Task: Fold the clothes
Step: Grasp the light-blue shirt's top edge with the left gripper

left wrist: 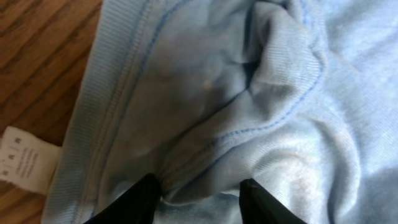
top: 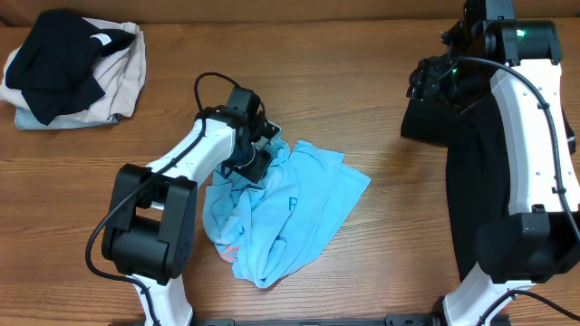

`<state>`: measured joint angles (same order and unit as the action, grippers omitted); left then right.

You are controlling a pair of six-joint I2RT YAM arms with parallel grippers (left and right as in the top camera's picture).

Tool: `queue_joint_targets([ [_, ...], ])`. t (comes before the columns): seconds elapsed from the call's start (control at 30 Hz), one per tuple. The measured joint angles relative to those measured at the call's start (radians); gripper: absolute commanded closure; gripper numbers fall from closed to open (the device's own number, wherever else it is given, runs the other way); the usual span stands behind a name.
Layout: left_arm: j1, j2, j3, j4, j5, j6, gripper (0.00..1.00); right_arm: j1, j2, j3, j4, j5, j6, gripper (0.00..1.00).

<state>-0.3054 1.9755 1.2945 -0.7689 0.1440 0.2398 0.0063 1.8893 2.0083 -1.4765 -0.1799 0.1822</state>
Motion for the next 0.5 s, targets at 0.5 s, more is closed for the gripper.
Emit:
queue_joint_targets([
  [0.5, -0.001, 0.000, 0.001, 0.025, 0.029, -0.039, 0.83, 0.000, 0.000, 0.000, 0.002, 0.002, 0.000, 0.30],
])
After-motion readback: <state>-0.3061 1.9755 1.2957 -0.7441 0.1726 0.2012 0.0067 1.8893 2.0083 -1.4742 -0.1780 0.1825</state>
